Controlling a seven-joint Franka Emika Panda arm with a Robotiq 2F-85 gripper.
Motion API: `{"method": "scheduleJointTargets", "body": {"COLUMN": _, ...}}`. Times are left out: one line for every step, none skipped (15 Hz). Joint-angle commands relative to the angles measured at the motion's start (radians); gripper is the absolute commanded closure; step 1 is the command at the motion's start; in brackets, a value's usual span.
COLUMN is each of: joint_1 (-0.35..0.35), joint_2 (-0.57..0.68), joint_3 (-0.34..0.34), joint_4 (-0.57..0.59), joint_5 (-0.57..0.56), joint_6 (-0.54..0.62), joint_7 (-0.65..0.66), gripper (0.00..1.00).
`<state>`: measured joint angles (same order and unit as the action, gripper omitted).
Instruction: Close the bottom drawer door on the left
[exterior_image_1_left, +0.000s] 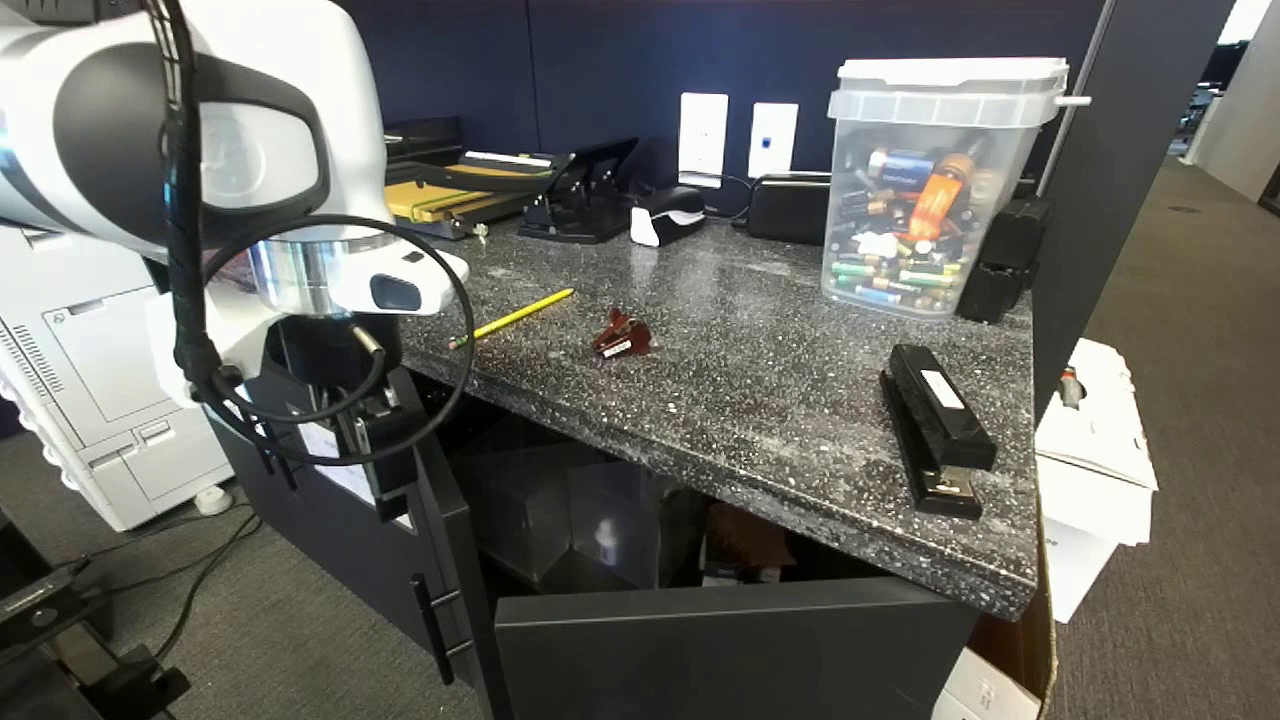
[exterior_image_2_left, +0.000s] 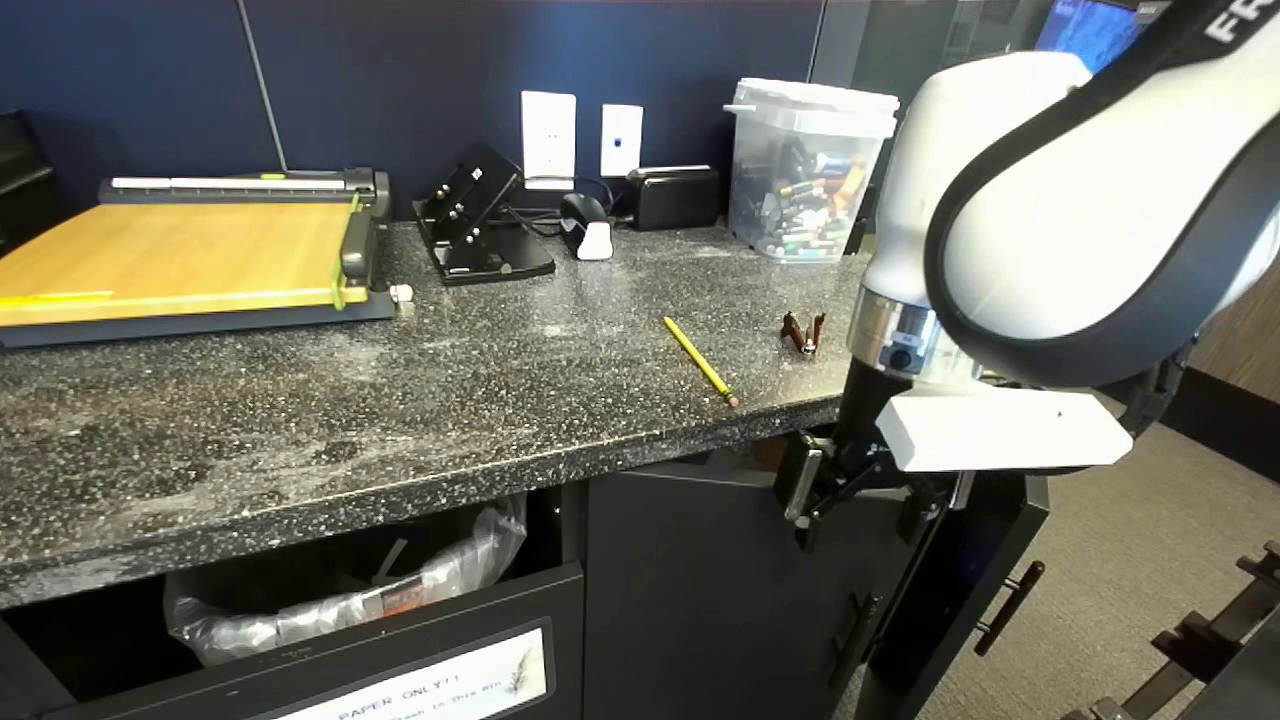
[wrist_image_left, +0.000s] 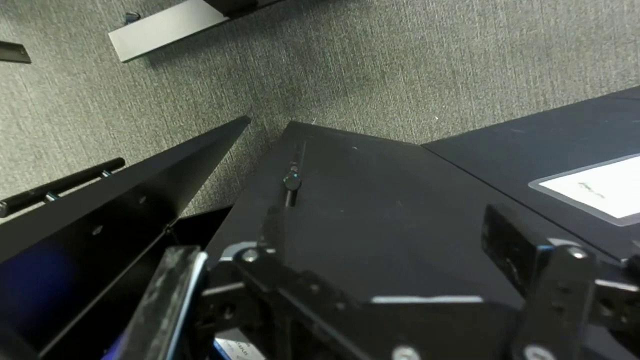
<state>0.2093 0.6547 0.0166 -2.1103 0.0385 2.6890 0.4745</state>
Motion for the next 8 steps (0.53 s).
{"method": "scheduleJointTargets", "body": {"joint_1": 0.039, "joint_2": 0.054, "joint_3": -0.038, "joint_4": 0.047, "joint_5": 0.012, "joint_6": 0.086, "joint_7": 0.0, "gripper": 0.0}}
{"method": "scheduleJointTargets", "body": {"joint_1": 0.045, "joint_2": 0.064, "joint_3": -0.044, "joint_4": 0.054, "joint_5": 0.013, "joint_6": 0.111, "joint_7": 0.001, "gripper": 0.0}}
{"method": "scheduleJointTargets", "body": {"joint_1": 0.052, "joint_2": 0.076, "joint_3": -0.052, "joint_4": 0.06, "joint_5": 0.015, "joint_6": 0.145, "joint_7": 0.003, "gripper": 0.0}}
{"method": "scheduleJointTargets", "body": {"joint_1": 0.059, "joint_2": 0.084, "joint_3": -0.058, "joint_4": 0.063, "joint_5": 0.016, "joint_6": 0.172, "joint_7": 0.005, "gripper": 0.0}}
{"method": "scheduleJointTargets", "body": {"joint_1": 0.068, "joint_2": 0.09, "joint_3": -0.066, "joint_4": 0.063, "joint_5": 0.018, "joint_6": 0.208, "joint_7": 0.007, "gripper": 0.0}}
{"method": "scheduleJointTargets", "body": {"joint_1": 0.077, "joint_2": 0.097, "joint_3": -0.075, "joint_4": 0.06, "joint_5": 0.02, "joint_6": 0.24, "joint_7": 0.007, "gripper": 0.0}}
{"method": "scheduleJointTargets", "body": {"joint_1": 0.089, "joint_2": 0.103, "joint_3": -0.085, "joint_4": 0.057, "joint_5": 0.022, "joint_6": 0.278, "joint_7": 0.008, "gripper": 0.0}}
{"method": "scheduleJointTargets", "body": {"joint_1": 0.102, "joint_2": 0.11, "joint_3": -0.095, "joint_4": 0.053, "joint_5": 0.026, "joint_6": 0.323, "joint_7": 0.008, "gripper": 0.0}}
